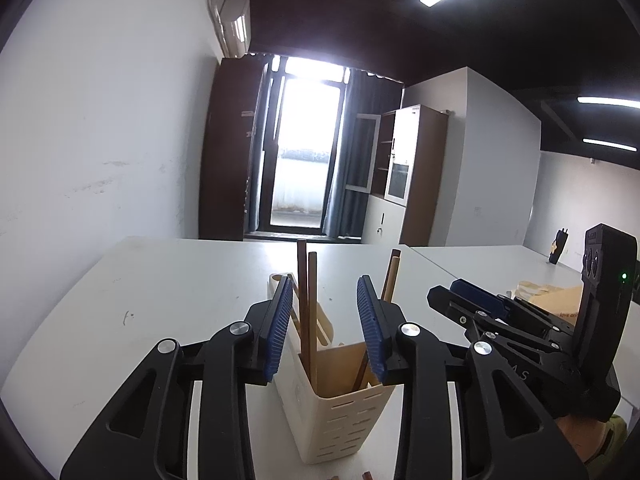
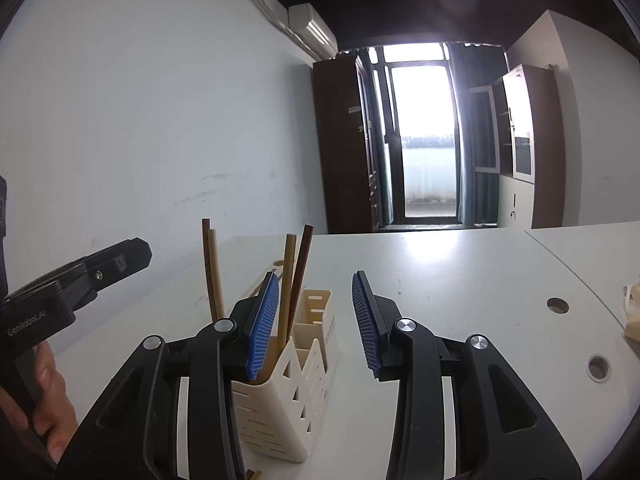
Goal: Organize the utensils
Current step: 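Withdraw both open tools from the holder and move down toward the chopstick pile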
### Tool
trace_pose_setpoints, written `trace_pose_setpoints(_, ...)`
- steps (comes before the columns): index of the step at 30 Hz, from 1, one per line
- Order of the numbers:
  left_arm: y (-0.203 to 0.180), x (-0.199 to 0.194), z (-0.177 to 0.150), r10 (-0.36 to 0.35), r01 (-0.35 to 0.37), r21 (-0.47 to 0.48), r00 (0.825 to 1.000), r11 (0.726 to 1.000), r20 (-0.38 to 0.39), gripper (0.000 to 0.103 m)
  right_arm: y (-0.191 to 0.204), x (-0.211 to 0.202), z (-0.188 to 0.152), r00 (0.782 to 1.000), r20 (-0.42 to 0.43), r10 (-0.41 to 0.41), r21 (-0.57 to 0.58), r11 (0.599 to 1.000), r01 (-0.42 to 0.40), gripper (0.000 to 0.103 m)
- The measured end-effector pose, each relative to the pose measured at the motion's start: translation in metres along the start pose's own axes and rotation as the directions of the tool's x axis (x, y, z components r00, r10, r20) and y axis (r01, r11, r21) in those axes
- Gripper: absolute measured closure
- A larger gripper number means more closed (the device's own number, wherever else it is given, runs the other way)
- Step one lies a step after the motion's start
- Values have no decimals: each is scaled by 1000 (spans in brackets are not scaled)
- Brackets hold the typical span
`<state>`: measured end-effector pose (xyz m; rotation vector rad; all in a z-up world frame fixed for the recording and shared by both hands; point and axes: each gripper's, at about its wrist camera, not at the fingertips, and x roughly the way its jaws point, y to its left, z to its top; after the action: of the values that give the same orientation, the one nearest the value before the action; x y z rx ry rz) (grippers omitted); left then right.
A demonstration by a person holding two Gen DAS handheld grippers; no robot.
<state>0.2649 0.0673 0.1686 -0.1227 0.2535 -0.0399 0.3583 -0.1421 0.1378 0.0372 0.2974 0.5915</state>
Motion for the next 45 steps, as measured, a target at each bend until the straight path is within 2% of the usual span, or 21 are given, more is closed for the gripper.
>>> trace_pose_setpoints(9,-4,-14,-6,8,-7,15,999,1000,-44,63,8,-11,-5,999,-36,-18,-8,1000,18,57)
trace_pose_setpoints(17,-10,-25,-17,7,-3,38,995,999,-102,62,18,-27,-8,999,-47,-24,-34,999,23,52)
trace_pose_setpoints(20,-11,-30,-29,18,-14,33,991,999,-133,60,21,-31,-18,998,-62,-20,-42,999,17,48)
trace_pose_setpoints(27,-6,-38,-56,49,-46,21,977,999,-209,59,21,-39,-45,989,-142,-35,-42,999,30,47)
trace_pose_setpoints(30,-8,-45,-64,46,-43,20,971,999,-235,57,25,-43,-50,985,-165,-48,-58,998,38,43)
trace_pose_setpoints(37,-19,-44,-82,55,-38,59,944,998,-324,54,28,-48,-63,963,-260,-73,-81,995,53,39)
trace_pose_setpoints(43,-19,-40,-94,54,-27,76,921,997,-385,48,21,-41,-80,924,-374,-83,-68,996,62,39)
trace_pose_setpoints(45,-17,-35,-98,58,-27,79,908,996,-416,47,24,-38,-83,911,-398,-103,-98,993,69,39)
